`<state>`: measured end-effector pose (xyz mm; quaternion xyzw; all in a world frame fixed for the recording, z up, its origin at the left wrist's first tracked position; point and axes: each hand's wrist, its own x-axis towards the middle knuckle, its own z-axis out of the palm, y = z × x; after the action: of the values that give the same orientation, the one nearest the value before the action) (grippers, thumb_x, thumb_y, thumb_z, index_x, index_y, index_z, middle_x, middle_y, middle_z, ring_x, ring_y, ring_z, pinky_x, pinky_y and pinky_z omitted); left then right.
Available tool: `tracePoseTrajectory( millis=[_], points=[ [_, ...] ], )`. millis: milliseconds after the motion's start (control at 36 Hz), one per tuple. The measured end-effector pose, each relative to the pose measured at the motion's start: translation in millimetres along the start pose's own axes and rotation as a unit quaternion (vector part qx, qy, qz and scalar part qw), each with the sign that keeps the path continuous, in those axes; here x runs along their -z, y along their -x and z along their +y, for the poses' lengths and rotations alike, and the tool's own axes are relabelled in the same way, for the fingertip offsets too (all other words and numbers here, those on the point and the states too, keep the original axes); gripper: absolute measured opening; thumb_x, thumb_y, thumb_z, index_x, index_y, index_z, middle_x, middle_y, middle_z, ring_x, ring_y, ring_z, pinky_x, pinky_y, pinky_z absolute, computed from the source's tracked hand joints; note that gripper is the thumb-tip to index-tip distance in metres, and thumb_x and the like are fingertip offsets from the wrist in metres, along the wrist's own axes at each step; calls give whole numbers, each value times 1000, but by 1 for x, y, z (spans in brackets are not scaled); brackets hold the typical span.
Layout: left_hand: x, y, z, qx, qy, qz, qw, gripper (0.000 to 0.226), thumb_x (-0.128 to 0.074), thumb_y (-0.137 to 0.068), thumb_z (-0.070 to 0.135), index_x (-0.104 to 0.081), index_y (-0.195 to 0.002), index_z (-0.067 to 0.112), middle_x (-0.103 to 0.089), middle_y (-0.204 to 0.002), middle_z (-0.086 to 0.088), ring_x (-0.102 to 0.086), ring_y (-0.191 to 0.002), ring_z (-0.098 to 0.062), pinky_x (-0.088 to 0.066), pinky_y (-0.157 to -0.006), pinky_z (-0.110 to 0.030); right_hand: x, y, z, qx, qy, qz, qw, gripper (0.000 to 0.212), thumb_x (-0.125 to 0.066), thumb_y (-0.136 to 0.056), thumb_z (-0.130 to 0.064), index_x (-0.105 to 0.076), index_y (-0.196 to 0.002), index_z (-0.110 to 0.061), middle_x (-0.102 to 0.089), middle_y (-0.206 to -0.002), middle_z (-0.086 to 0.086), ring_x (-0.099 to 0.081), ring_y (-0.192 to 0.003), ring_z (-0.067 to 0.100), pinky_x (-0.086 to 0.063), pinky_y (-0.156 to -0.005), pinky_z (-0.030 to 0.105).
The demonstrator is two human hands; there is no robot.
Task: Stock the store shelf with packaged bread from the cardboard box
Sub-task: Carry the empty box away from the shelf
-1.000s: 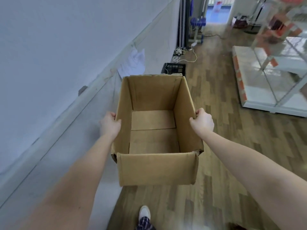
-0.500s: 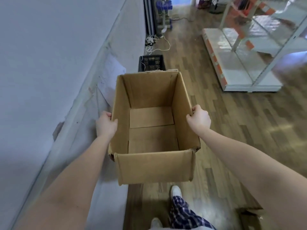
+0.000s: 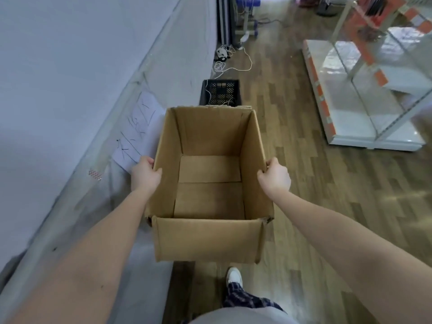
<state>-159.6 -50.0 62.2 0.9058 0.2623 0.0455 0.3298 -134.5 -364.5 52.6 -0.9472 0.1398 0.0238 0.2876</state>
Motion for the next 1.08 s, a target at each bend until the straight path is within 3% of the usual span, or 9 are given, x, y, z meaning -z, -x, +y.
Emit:
tracePoseTrajectory(
  millis=[111,278,417,611,833,1083],
  points=[
    [-10,-22,13,6,-16,10,1000,24,-65,-87,12,-54,-106,4,-57,-96,-11,-50,-85,-24,-36,-72,-29,-2,-30,-10,2,1,-13,1000,29,-55,-91,-21,-50,-119,-11,-64,-102,9,-62,-89,28,-50,-72,34],
    [-21,-48,14,19,-21,-5,1000,21,-65,-87,15,-53,-103,9,-63,-101,-15,-59,-93,-33,-46,-77,-36,-17,-48,-13,-13,2,-30,999,30,-54,-92,-21,-50,-120,-10,-65,-105,11,-62,-93,29,-44,-70,31],
    [-32,-69,17,7,-40,-16,999,23,-65,-87,14,-55,-106,5,-63,-101,-16,-59,-95,-33,-42,-76,-33,-31,-57,-14,-46,-5,-33,998,31,-55,-93,-21,-50,-121,-9,-64,-107,12,-62,-95,30,-45,-72,32],
    [-53,-94,3,1,-56,-21,998,27,-65,-88,14,-54,-109,2,-62,-108,-20,-57,-101,-36,-43,-84,-40,-59,-64,-18,-71,3,-24,997,31,-54,-94,-22,-49,-121,-9,-64,-105,13,-62,-95,31,-43,-71,31],
    [-77,-103,-25,24,-70,-27,997,25,-62,-91,15,-51,-113,10,-62,-106,-16,-62,-96,-34,-55,-84,-43,-95,-64,-10,-93,11,-33,995,30,-53,-94,-24,-49,-119,-10,-67,-99,12,-64,-89,32,-49,-70,34],
    [-91,-111,-36,53,-33,-22,998,26,-57,-93,13,-49,-116,4,-62,-114,-19,-62,-102,-35,-48,-86,-36,-114,-68,-10,-96,12,-25,995,25,-52,-94,-23,-46,-114,-9,-66,-98,11,-62,-85,31,-39,-65,29]
  ],
)
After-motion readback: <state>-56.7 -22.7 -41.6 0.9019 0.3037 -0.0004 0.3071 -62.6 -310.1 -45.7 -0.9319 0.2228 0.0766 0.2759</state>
